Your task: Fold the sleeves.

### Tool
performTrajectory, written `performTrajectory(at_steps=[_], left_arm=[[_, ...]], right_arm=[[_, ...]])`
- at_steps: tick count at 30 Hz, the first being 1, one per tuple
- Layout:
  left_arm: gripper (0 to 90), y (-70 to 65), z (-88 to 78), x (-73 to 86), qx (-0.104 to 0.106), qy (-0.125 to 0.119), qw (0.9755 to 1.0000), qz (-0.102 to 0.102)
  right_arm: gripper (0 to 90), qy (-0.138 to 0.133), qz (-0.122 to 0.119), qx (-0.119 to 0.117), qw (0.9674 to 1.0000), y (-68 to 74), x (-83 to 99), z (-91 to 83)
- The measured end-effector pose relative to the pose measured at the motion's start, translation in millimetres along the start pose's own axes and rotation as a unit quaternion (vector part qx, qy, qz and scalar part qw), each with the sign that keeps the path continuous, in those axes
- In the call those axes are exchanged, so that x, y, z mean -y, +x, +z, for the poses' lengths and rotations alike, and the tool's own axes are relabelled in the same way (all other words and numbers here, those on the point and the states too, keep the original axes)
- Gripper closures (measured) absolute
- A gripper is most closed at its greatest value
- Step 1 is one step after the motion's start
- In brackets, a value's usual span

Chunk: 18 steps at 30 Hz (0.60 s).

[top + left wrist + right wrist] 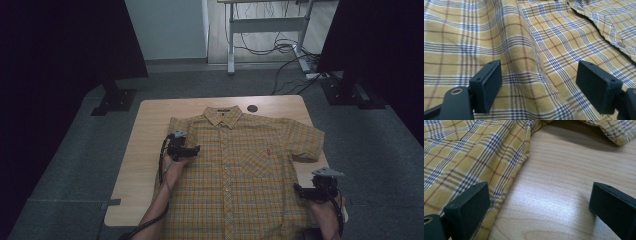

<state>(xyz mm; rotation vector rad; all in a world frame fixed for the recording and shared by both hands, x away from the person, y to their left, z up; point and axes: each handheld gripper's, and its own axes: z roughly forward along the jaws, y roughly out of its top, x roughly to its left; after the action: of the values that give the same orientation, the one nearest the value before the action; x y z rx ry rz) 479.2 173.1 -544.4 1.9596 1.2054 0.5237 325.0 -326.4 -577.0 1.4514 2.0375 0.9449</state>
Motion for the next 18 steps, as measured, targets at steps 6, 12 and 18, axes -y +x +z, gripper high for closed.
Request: performTrajectory(at_steps=[6,12,18], left_arm=[[27.3,-3.9,4.0,2.2,-0.02,0.019,0.9994,0.021],[64.3,3.1,-2.6,0.0,-0.026,0.013,0.9996,0.007],[68.5,14.1,-22.1,-5.6,0.048,-0.071,0.9946,-0.057]], right_arm=[[2.7,0.0,0.0,0.0,1.0,0.0,0.0,0.0],[2.7,0.0,0.0,0.0,1.0,0.0,0.0,0.0],[2.7,0.0,0.0,0.0,1.0,0.0,0.0,0.0]])
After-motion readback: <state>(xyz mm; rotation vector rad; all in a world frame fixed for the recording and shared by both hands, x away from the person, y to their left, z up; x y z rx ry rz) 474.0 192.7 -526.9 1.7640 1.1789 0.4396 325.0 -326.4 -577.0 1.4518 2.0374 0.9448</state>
